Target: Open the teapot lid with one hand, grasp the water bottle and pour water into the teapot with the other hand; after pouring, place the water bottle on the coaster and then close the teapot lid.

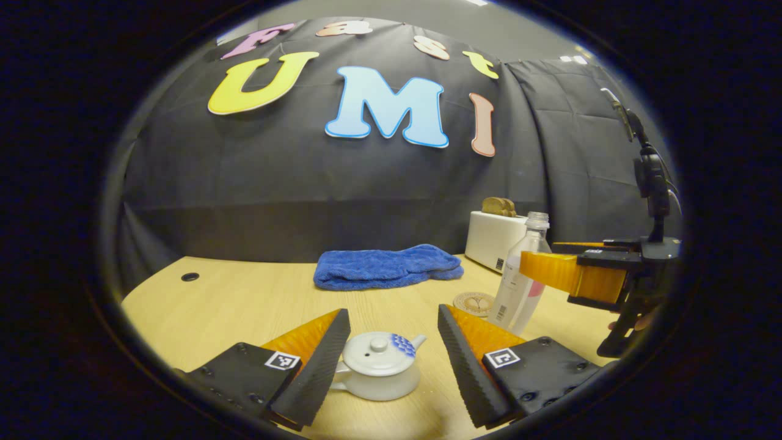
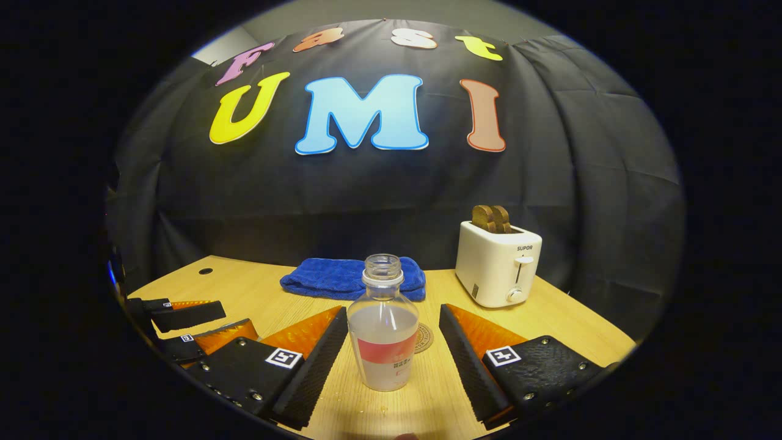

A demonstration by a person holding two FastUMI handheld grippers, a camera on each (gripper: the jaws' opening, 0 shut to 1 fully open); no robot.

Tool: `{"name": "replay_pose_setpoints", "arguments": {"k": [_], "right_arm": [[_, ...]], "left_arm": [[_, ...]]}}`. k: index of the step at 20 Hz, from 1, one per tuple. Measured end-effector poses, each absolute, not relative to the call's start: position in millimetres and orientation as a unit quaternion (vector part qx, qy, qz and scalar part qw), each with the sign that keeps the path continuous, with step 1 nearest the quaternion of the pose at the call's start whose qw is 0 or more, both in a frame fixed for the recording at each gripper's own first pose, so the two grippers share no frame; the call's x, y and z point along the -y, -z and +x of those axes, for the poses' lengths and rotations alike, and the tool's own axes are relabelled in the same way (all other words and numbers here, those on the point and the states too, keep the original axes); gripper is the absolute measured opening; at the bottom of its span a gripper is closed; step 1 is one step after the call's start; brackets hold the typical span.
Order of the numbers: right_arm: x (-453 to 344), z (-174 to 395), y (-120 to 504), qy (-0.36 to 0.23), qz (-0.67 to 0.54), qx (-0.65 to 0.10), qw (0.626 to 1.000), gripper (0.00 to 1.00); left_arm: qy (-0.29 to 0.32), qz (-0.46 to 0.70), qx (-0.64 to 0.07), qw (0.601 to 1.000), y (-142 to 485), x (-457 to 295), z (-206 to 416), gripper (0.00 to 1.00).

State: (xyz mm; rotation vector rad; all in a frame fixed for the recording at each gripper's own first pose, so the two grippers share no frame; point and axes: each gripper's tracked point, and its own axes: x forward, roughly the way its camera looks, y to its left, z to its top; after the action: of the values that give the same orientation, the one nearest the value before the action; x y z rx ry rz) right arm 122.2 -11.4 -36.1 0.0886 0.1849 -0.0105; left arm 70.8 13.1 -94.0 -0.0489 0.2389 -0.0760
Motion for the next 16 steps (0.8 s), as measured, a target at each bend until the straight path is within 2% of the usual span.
{"name": "replay_pose_setpoints", "arguments": {"k": [8, 11, 15, 16], "right_arm": [[8, 138, 54, 0.002, 0.044, -0.102, 0.994, 0.94], [5, 142, 72, -0.002, 0.036, -0.121, 0.992, 0.94], [3, 142, 91, -0.002, 0.019, -0.139, 0.990, 0.94], [2, 143, 95, -0.004, 0.020, -0.145, 0.989, 0.94]], "left_arm": [[0.047, -0.027, -0.118, 0.992, 102, -10, 81, 0.96], [0.051, -0.033, -0.126, 0.990, 108, -8, 79, 0.93], [0.046, -0.027, -0.126, 0.991, 106, -13, 76, 0.77], [0.047, -0.027, -0.125, 0.991, 104, -12, 74, 0.69]]}}
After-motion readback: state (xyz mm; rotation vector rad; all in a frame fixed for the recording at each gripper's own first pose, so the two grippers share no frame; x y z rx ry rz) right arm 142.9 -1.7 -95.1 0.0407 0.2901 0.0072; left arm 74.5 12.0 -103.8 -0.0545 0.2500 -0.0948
